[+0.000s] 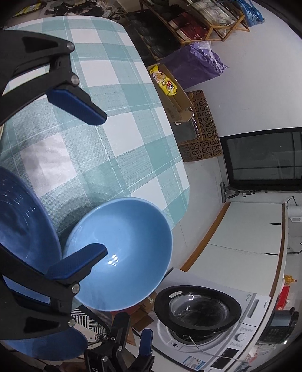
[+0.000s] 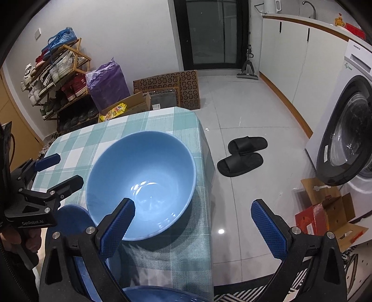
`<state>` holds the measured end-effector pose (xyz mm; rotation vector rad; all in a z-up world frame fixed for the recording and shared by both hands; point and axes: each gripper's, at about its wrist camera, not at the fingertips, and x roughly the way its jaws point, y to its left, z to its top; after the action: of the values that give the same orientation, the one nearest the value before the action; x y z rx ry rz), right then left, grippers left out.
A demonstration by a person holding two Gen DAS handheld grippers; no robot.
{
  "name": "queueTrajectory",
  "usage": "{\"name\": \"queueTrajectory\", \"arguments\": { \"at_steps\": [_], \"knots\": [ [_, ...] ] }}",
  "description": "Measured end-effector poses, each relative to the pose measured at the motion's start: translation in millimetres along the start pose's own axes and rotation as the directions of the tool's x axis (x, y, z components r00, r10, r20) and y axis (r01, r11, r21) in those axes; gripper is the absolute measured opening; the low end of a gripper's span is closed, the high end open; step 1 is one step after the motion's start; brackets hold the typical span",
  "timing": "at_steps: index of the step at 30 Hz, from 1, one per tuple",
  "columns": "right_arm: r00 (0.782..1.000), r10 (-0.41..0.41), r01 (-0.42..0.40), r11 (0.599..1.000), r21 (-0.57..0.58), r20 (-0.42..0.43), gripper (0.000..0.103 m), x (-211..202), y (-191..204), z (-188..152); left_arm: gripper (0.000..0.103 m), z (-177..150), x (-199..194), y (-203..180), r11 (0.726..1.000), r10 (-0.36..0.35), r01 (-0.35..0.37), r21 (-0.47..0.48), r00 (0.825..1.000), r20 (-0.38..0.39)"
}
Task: Organize plates and bowls
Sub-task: 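Close the left tool on a light blue bowl rim while the right tool grips it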
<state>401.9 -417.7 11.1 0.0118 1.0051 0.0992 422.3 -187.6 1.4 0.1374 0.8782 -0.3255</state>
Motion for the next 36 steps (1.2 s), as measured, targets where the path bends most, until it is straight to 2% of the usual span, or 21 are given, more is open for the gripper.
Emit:
{"name": "queueTrajectory", "arguments": {
  "at_steps": [7,9,13,21,22,23,25,31,32,36],
  "knots": [
    [1.000,0.007,-0.007,1.000,-0.001,-0.026,0.101,18.1,-0.1,1.2,0.100,1.3,14.3,-3.6,1.000,-0.017,0.017,-0.002,0.999,-0.031],
    [0.999,0.010,-0.010,1.000,0.002,-0.032,0.096,22.1,-0.4,1.7,0.095,2.2,18.7,-2.4,1.000,-0.026,0.025,-0.011,0.999,-0.046],
    [0.999,0.009,-0.009,1.000,0.002,-0.042,0.095,28.9,-0.5,2.9,0.090,2.8,25.2,-1.0,0.999,-0.040,0.038,-0.025,0.997,-0.061],
    [0.998,0.016,-0.015,1.000,0.010,-0.059,0.083,37.6,-6.4,2.8,0.089,4.7,33.1,-3.9,0.998,-0.054,0.052,-0.024,0.996,-0.074],
    [0.998,0.016,-0.016,1.000,0.010,-0.061,0.083,39.0,-6.2,2.6,0.086,5.0,33.7,-4.5,0.998,-0.058,0.057,-0.023,0.995,-0.075],
    [0.998,0.016,-0.015,1.000,0.009,-0.062,0.082,40.0,-6.1,2.4,0.075,5.1,34.4,-5.1,0.998,-0.062,0.060,-0.021,0.995,-0.077],
    [0.998,0.018,-0.018,1.000,0.008,-0.066,0.079,41.8,-5.8,2.2,0.065,5.1,37.9,-6.7,0.998,-0.065,0.064,-0.018,0.993,-0.095],
    [0.997,0.031,-0.032,0.999,-0.004,-0.073,0.065,45.1,-4.4,0.9,0.060,4.6,38.6,-9.2,0.997,-0.083,0.082,-0.016,0.992,-0.095],
    [0.997,0.032,-0.032,0.999,-0.006,-0.073,0.060,45.5,-3.9,0.6,0.055,4.7,39.0,-8.8,0.996,-0.086,0.085,-0.019,0.992,-0.095],
    [0.997,0.035,-0.035,0.999,-0.009,-0.074,0.053,47.7,-3.5,0.3,0.045,4.4,41.6,-8.6,0.996,-0.092,0.090,-0.021,0.990,-0.107]
  ]
}}
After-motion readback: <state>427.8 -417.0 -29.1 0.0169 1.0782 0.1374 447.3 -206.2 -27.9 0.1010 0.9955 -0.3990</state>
